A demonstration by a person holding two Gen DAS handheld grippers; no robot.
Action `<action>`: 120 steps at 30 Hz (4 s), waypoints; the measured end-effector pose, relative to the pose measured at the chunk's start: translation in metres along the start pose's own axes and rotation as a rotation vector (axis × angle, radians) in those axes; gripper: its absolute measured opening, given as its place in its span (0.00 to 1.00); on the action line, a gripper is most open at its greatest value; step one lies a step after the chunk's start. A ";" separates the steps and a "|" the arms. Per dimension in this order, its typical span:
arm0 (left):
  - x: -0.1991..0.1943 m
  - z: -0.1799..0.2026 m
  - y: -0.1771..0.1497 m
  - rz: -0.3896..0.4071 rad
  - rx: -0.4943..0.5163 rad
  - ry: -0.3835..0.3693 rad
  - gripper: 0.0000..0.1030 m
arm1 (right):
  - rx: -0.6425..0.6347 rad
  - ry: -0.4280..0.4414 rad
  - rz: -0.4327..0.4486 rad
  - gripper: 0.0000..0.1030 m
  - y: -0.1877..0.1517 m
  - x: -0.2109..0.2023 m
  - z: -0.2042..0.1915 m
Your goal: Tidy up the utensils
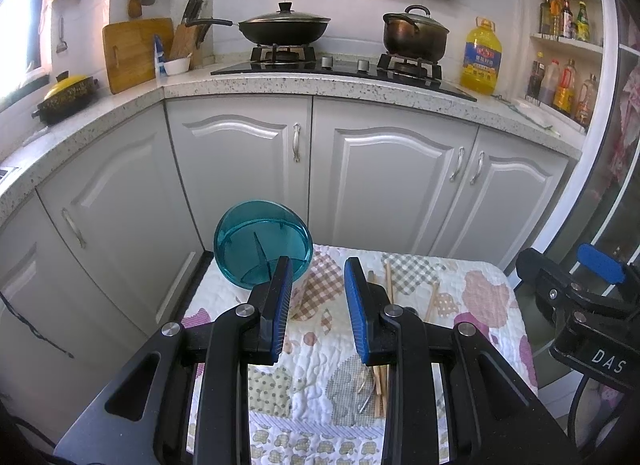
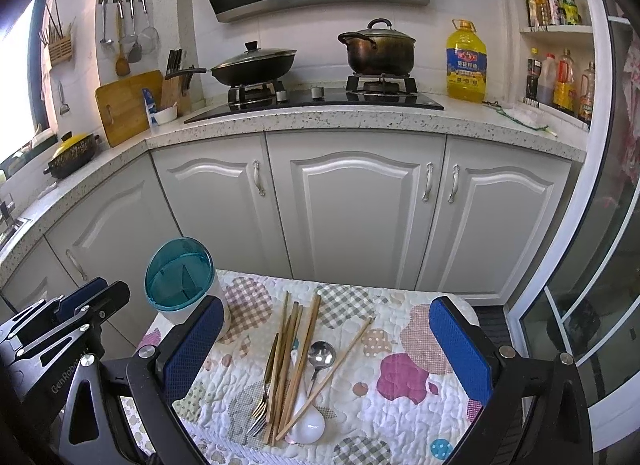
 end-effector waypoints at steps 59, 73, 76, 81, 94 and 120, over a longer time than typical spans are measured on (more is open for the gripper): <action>0.007 0.005 -0.005 -0.008 0.007 0.007 0.25 | -0.017 0.026 -0.038 0.99 -0.003 0.010 -0.007; 0.005 0.008 -0.004 -0.016 0.007 0.010 0.25 | -0.020 0.031 -0.057 0.99 -0.003 0.012 -0.008; 0.006 0.007 -0.003 -0.019 0.003 0.011 0.25 | -0.020 0.031 -0.059 0.99 -0.003 0.012 -0.008; 0.007 0.007 -0.003 -0.020 0.005 0.009 0.25 | -0.021 0.031 -0.062 0.99 -0.004 0.013 -0.008; 0.028 -0.005 -0.015 -0.085 -0.021 0.004 0.25 | 0.005 0.028 -0.097 0.99 -0.010 0.028 0.011; 0.211 0.036 -0.044 -0.521 0.044 -0.206 0.24 | 0.051 0.215 -0.469 0.54 -0.049 0.212 0.058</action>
Point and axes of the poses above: each gripper's, at about its wrist camera, not at the fingertips, and x roughly the way its jaws point, z to its right, y to its top, the point moved 4 cm from there along x, roughly the way its jaws point, and after that the axes turned 13 degrees about -z, right-handed, at the moved point
